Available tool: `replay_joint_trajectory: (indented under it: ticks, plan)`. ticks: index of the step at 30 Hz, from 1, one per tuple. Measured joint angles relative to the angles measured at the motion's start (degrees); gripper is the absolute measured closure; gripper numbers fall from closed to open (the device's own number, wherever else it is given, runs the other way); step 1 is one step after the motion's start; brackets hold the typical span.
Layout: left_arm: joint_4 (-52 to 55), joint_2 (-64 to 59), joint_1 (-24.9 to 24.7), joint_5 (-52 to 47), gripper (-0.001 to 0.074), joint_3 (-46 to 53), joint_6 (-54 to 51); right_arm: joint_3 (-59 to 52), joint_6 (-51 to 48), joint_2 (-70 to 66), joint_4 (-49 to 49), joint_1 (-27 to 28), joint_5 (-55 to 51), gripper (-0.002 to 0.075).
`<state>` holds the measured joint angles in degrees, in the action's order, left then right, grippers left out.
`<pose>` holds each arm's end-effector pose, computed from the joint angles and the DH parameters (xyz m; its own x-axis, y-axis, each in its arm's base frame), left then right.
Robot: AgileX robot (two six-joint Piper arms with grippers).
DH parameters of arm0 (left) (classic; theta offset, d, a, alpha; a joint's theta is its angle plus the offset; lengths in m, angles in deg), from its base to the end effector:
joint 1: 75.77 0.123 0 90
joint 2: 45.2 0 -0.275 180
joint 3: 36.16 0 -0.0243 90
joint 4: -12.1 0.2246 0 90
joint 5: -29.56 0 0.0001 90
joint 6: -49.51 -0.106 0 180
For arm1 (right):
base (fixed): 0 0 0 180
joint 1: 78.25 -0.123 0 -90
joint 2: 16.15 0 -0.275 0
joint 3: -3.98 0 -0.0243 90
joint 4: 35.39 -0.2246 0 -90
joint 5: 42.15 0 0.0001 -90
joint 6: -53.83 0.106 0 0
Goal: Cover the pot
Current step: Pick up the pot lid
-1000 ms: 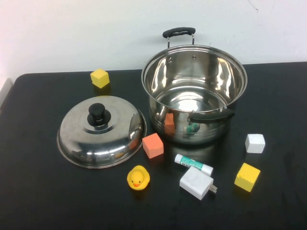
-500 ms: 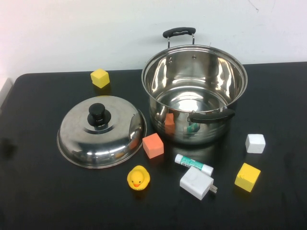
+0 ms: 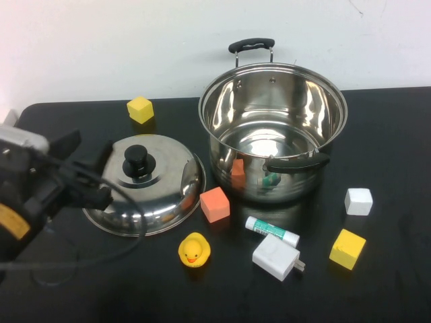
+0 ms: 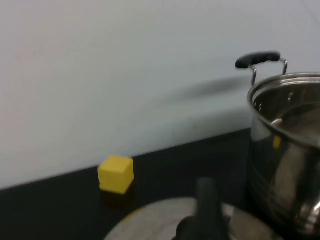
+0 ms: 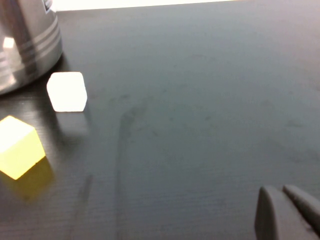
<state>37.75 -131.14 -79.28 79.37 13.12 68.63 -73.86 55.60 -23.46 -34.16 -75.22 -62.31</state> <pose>0.2534 -0.0506 0.2578 0.0157 -0.0324 -0.9994 0.3884 0.9212 -0.0237 0.0511 -0.0035 0.1731 -0.2629 0.0247 -0.9645 0.0628 0.9980 0.0084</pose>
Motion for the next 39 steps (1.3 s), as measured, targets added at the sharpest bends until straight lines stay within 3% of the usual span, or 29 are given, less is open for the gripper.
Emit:
replay_joint_trajectory:
  ticks: [3, 6, 22, 26, 30, 39]
  plan:
    - [0.5, -4.55, -0.3, 0.0, 0.018, -2.31, 0.58, 0.0, 0.0, 0.0, 0.0, 0.0, 0.0, 0.0728]
    - [1.33, -8.78, -1.51, -0.71, 0.0119, -5.47, 0.71, 0.0, 0.0, 0.0, 0.0, 0.0, 0.0, 0.0728]
    - [-5.93, -28.58, -3.74, -2.14, 0.0095, -17.94, 0.82, 0.0, 0.0, 0.0, 0.0, 0.0, 0.0, 0.0728]
    - [-5.83, -30.34, -3.74, -2.61, 0.0164, -18.72, 1.66, 0.0, 0.0, 0.0, 0.0, 0.0, 0.0, 0.0728]
    - [-5.71, -30.47, -3.96, -3.45, 0.041, -18.86, 2.47, 0.0, 0.0, 0.0, 0.0, 0.0, 0.0, 0.0728]
    - [-1.58, -26.83, -4.03, -10.18, 0.04, -19.09, 5.24, 0.0, 0.0, 0.0, 0.0, 0.0, 0.0, 0.0728]
